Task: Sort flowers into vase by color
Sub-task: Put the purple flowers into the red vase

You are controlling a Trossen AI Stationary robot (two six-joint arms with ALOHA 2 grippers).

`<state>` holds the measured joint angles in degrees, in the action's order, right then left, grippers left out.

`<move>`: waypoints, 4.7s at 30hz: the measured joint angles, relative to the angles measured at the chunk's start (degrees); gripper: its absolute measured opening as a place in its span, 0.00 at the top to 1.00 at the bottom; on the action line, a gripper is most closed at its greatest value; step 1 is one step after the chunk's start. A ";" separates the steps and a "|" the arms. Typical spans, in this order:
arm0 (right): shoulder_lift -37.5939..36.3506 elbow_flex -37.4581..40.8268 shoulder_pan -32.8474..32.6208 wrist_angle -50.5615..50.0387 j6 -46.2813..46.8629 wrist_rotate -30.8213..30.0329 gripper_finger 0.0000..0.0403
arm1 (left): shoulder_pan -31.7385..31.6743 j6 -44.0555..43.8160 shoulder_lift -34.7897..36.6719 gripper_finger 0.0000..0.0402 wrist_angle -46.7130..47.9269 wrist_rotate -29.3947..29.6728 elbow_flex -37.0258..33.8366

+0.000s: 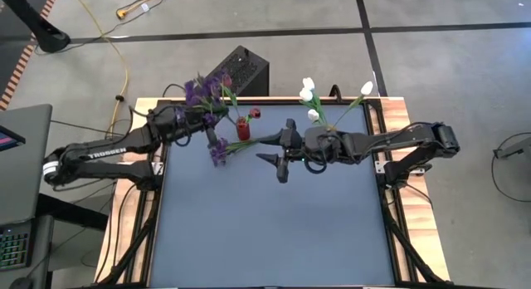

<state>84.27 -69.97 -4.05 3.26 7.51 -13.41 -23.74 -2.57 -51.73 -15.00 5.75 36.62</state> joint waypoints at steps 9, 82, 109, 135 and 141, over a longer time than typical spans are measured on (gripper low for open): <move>0.08 0.00 0.85 -0.43 0.26 0.00 0.42 | -1.91 4.28 -4.78 1.00 -5.77 -3.80 0.33; 0.13 0.00 1.20 -6.39 1.53 0.05 0.42 | -6.30 9.52 -22.57 0.81 -2.25 -3.49 3.45; 2.11 -0.04 8.22 -24.84 -1.03 6.55 0.42 | -6.16 0.17 -6.31 0.65 24.46 -9.55 3.50; 36.73 -19.80 28.61 -35.11 -30.14 19.63 0.42 | 1.63 -17.24 -1.80 0.65 35.39 -7.95 3.52; 41.61 -27.59 28.79 -43.69 -34.29 20.68 0.42 | 2.17 -19.41 -1.80 0.65 35.57 -7.96 3.52</move>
<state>125.89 -97.56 24.73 -40.43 -26.79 7.27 -21.58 -21.98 -53.54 20.56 -2.21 40.14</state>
